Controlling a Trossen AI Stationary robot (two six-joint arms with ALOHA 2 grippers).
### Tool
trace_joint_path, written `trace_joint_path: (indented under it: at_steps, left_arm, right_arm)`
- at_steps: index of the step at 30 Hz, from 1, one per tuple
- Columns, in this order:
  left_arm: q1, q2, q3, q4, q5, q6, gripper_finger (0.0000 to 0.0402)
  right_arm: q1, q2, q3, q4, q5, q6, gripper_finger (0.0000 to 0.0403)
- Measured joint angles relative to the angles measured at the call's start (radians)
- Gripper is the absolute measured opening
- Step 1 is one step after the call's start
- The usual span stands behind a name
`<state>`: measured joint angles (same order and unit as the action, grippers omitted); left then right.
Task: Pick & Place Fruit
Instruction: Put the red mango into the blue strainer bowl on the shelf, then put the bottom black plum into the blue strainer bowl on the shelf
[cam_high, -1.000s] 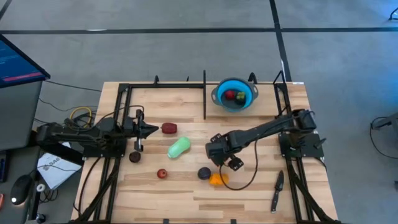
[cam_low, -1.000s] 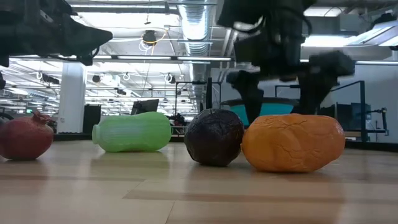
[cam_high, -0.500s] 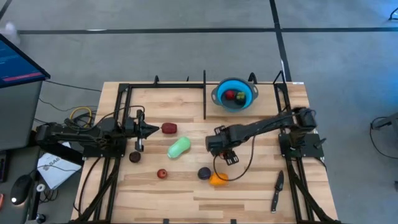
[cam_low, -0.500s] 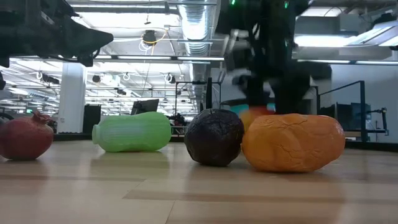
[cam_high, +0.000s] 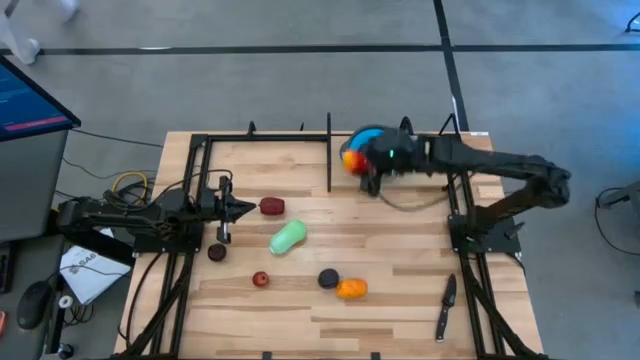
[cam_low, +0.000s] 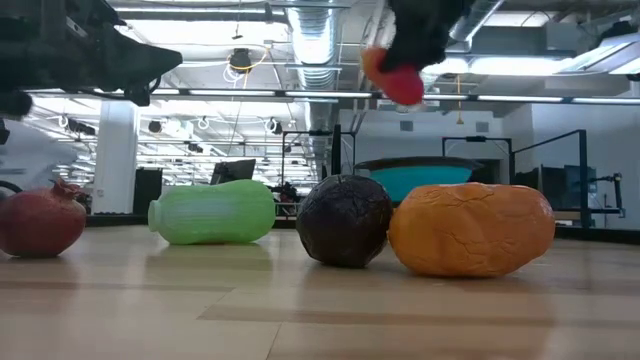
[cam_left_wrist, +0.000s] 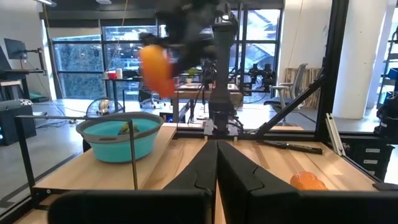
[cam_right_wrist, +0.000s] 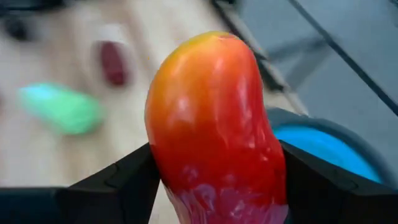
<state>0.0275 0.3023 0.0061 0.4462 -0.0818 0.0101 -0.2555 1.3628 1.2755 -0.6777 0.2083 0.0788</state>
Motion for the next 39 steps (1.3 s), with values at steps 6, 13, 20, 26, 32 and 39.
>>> trace_joint_path:
  at_steps: [6, 13, 20, 26, 32, 39]
  left_arm:
    - [0.0, 0.0, 0.0, 0.007, 0.0, 0.0, 0.0003]
    - [0.0, 0.0, 0.0, 0.013, 0.0, 0.0, 0.0003]
    - [0.0, 0.0, 0.0, 0.019, 0.0, 0.0, 0.0003]
    - [0.0, 0.0, 0.0, 0.021, 0.0, 0.0, 0.0003]
    - [0.0, 0.0, 0.0, 0.025, 0.0, 0.0, 0.0003]
    - [0.0, 0.0, 0.0, 0.027, 0.0, 0.0, 0.0003]
  right_arm:
    - [-0.231, 0.092, -0.06, 0.043, -0.096, 0.024, 0.0276]
    - [-0.292, 0.227, -0.061, 0.07, -0.105, 0.098, 0.0276]
    - [-0.288, 0.248, -0.061, 0.061, -0.115, 0.132, 0.0277]
    - [-0.293, 0.248, -0.061, 0.058, -0.135, 0.133, 0.0325]
    - [-0.299, 0.24, -0.061, 0.065, -0.134, 0.151, 0.0376]
    - [-0.272, 0.113, -0.06, 0.108, -0.105, 0.159, 0.0376]
